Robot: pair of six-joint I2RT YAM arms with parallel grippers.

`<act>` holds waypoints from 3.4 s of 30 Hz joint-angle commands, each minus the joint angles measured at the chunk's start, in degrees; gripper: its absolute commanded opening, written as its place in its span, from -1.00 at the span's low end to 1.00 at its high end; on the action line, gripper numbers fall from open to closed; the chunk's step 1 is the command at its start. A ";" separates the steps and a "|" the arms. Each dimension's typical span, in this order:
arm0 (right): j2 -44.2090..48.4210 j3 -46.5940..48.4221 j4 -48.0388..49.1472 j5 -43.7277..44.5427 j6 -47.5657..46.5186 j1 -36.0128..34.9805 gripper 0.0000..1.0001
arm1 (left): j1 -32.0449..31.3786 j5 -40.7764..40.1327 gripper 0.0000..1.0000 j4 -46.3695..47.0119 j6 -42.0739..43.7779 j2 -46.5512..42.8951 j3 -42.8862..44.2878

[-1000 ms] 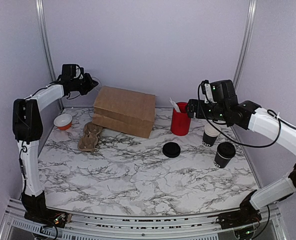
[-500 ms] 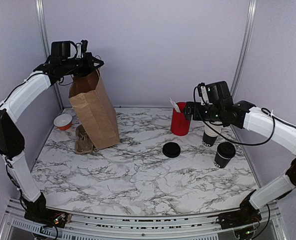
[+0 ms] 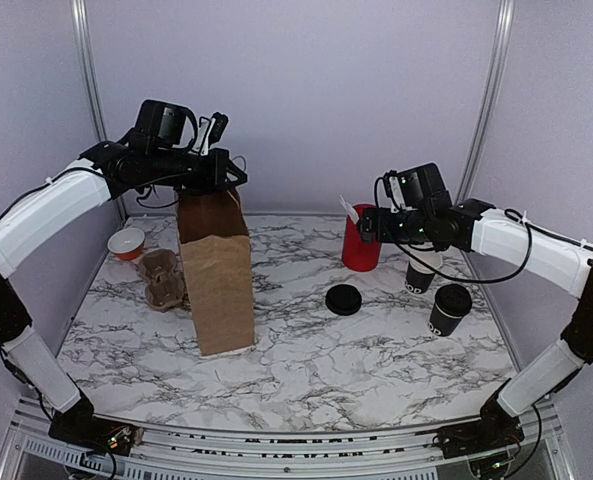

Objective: Pack the takeout coffee

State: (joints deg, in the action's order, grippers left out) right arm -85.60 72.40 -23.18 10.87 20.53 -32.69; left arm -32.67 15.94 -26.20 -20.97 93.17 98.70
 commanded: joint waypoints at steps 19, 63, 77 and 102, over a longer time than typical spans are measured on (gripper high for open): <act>-1.23 3.02 0.59 -0.69 0.04 -0.74 0.93 | -11.87 -5.66 -0.92 0.06 2.28 -3.20 -0.25; 2.28 -1.42 12.63 1.42 -3.61 -0.80 0.93 | 9.33 -31.24 0.99 0.97 -14.51 -27.26 -17.12; 10.22 -9.66 22.79 0.29 -3.98 -0.84 0.97 | 31.38 -13.56 0.98 13.30 -21.89 -18.33 -43.88; 18.32 -12.34 23.29 -3.17 -2.77 -0.80 0.99 | 34.96 -10.05 -0.35 37.44 -27.04 8.67 -45.48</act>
State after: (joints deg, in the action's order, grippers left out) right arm -68.18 60.47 -0.71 8.82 17.32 -32.99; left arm 1.96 4.95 8.27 -48.31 100.44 51.62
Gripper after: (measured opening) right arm 0.997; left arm 0.358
